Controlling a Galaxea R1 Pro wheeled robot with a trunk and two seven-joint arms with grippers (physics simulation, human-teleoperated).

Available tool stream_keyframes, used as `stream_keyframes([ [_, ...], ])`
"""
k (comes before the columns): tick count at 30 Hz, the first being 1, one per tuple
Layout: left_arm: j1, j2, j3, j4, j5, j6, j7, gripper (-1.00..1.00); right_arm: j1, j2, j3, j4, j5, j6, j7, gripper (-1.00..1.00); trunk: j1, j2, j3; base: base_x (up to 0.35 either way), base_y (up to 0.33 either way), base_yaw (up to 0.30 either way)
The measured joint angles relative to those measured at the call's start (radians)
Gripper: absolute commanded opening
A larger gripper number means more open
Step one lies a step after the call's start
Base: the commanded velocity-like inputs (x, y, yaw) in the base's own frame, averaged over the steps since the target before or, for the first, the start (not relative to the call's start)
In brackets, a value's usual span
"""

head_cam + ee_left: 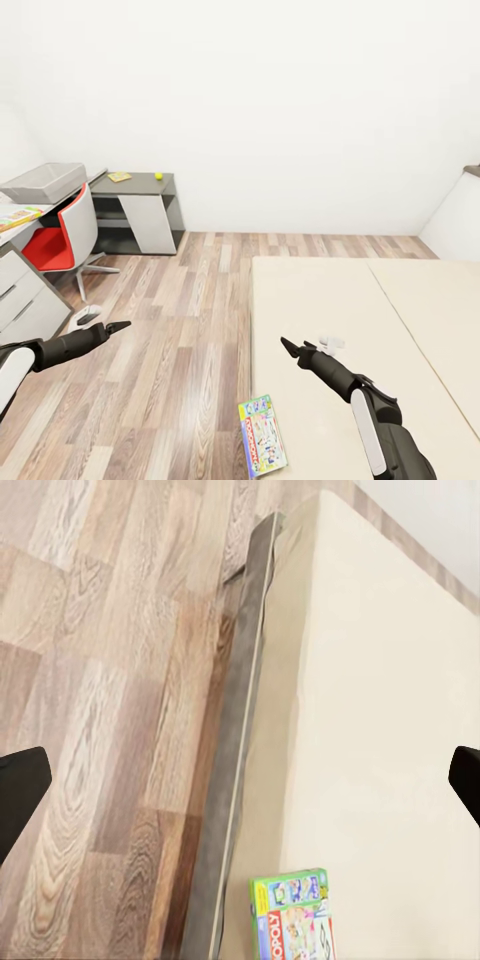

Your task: Put all the toys in the child's room - the three board games (two on the bed and one on the table), the two jigsaw puzzles on the table, and the tennis ball on the table - inside the toy box on the table in the child's room.

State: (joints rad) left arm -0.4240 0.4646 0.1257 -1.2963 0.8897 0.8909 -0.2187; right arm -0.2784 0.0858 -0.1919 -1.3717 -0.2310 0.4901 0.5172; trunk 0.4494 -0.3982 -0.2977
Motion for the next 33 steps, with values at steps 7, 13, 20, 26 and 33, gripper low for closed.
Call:
stream_keyframes([
  [7, 0.0, -0.001, 0.001, 0.0, -0.001, 0.0, -0.002, 1.0, 0.0, -0.001, 0.0, 0.002, 0.0, -0.004, 0.0, 1.0, 0.0, 0.0, 0.011, 0.0, 0.0, 0.062],
  [13, 0.0, -0.001, 0.0, 0.0, -0.001, 0.0, -0.002, 1.0, 0.0, -0.001, 0.0, 0.003, 0.0, -0.005, 0.0, 1.0, 0.0, 0.0, 0.021, 0.0, 0.0, 0.062],
  [20, 0.0, 0.0, 0.001, 0.0, -0.001, 0.0, -0.002, 1.0, 0.0, -0.001, 0.0, 0.003, 0.0, -0.005, 0.0, 1.0, 0.0, 0.0, 0.033, 0.0, 0.0, 0.062],
  [26, 0.0, -0.001, 0.0, -0.001, -0.001, 0.0, -0.002, 1.0, 0.0, 0.0, 0.0, 0.007, 0.0, -0.008, 0.0, 1.0, 0.0, 0.0, 0.043, 0.0, 0.0, 0.054],
  [33, 0.0, 0.0, 0.0, -0.001, -0.001, 0.0, -0.002, 1.0, 0.0, 0.0, -0.002, 0.009, 0.0, -0.018, 0.0, 1.0, 0.0, 0.0, 0.047, 0.0, 0.0, -0.005],
])
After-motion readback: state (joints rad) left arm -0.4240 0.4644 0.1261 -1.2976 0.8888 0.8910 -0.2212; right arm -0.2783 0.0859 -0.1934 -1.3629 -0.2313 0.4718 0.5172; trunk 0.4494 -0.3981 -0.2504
